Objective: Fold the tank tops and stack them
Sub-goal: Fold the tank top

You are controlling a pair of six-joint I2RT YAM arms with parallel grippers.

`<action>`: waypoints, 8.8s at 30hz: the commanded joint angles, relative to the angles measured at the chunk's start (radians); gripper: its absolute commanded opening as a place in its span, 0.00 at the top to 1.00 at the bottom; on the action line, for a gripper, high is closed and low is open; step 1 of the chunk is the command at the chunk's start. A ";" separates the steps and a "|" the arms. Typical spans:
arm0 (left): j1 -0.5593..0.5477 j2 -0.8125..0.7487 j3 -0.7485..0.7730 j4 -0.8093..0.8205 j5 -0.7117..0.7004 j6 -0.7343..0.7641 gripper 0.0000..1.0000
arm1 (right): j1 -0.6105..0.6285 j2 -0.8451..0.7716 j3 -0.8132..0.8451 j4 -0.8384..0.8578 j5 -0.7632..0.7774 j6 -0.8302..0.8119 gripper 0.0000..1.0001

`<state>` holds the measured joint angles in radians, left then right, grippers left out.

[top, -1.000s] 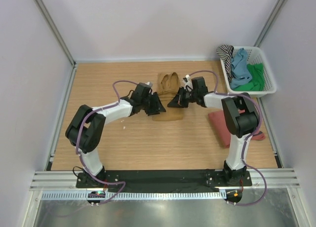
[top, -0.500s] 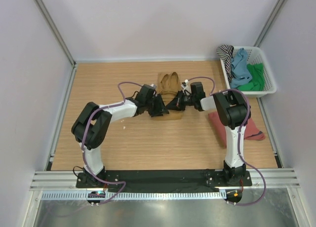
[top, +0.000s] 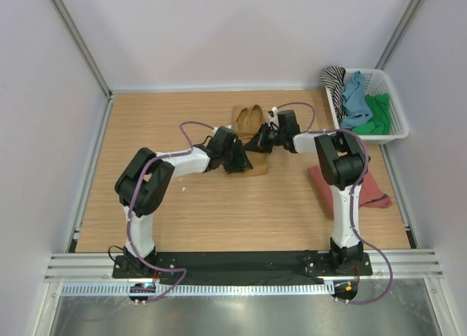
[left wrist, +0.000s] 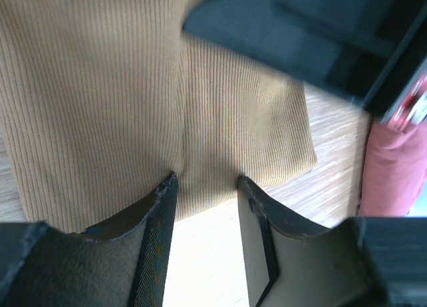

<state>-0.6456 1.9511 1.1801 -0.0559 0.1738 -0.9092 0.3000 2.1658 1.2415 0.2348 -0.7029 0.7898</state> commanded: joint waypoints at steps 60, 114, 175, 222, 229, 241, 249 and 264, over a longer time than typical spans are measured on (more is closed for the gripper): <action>0.116 -0.215 -0.203 -0.140 0.053 0.167 0.54 | 0.059 -0.402 -0.348 -0.318 0.266 -0.230 0.93; -0.002 -0.450 -0.350 -0.160 0.053 0.066 1.00 | 0.191 -0.756 -0.453 -0.584 0.421 -0.301 0.99; 0.328 0.469 0.904 -0.519 0.325 0.027 0.77 | -0.075 0.025 0.630 -0.778 0.476 -0.279 0.81; 0.290 0.524 0.879 -0.274 0.305 -0.040 0.76 | -0.165 0.189 0.293 -0.031 -0.060 0.082 0.97; 0.288 0.309 0.765 -0.277 0.263 0.043 0.68 | -0.162 -0.081 0.159 -0.019 -0.073 0.029 0.90; 0.279 0.321 0.790 -0.282 0.283 0.041 0.67 | -0.059 -0.113 0.000 0.099 -0.253 0.069 0.91; 0.282 0.307 0.797 -0.328 0.263 0.078 0.67 | -0.045 0.086 0.028 0.065 -0.235 0.077 0.95; 0.282 0.243 0.718 -0.381 0.224 0.112 0.56 | -0.056 -0.125 0.098 -0.243 -0.110 -0.115 0.43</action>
<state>-0.3660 2.2684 1.9362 -0.4263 0.4248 -0.8230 0.2569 2.1494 1.2957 0.1703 -0.9222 0.7895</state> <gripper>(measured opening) 0.412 0.550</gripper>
